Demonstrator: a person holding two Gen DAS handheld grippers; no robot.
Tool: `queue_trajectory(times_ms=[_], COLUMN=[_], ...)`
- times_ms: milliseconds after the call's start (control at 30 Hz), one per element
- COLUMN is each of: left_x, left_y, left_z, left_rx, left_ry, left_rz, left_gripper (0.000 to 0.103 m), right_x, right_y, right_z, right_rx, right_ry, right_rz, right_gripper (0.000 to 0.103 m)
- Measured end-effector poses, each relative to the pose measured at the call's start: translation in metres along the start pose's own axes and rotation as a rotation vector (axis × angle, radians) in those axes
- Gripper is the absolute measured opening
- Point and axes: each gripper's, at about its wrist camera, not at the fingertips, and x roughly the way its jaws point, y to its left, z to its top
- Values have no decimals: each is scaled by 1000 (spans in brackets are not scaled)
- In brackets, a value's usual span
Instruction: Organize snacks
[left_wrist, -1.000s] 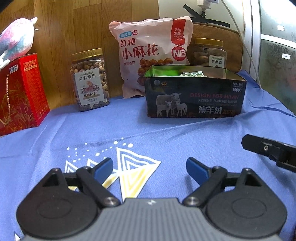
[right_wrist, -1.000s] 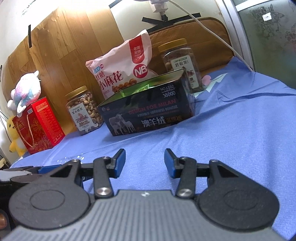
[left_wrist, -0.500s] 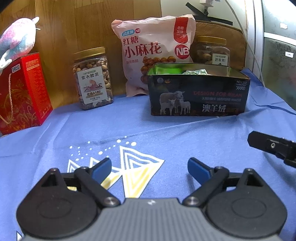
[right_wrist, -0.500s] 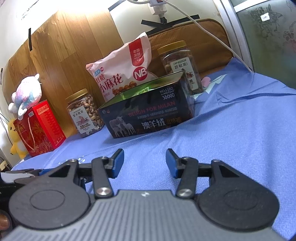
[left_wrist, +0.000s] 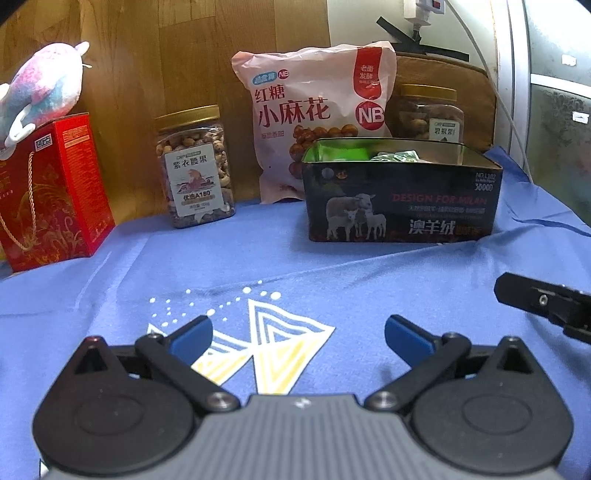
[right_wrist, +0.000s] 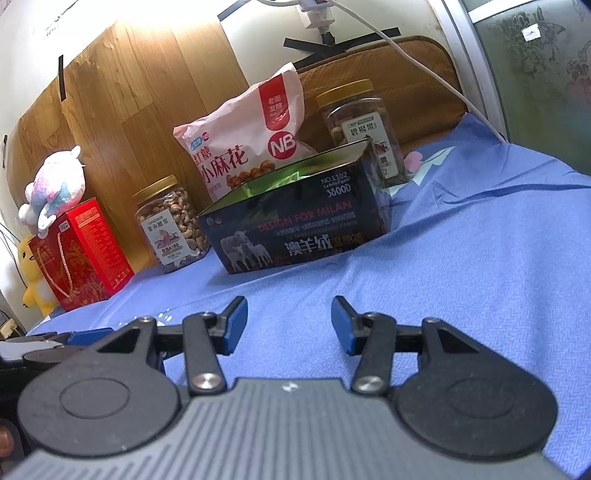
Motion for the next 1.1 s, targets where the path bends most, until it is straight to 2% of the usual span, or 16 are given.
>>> queue_trajectory(times_ms=[200,333,467,600,1100], left_x=[-11,-25,-34,-45,-76], left_y=[-2,0,0,-3,-13], left_z=[1,3,7,11,14], left_rx=[9,-2,-12,2,16], left_ry=[-9,-27,-22,-49,-88], left_rz=[46,47,51,81,68], left_gripper=[103,103,103,103,103], right_x=[-2,-7,-18,-25,-43], right_y=[0,1,-2,0,3], right_z=[-1,-3,1,4,4], right_rx=[-3,-13,13,18,33], right_ry=[3,15,10,-6,-47], right_rz=[-14,-29,-24,-12,20], right_gripper=[53,53,58,60,63])
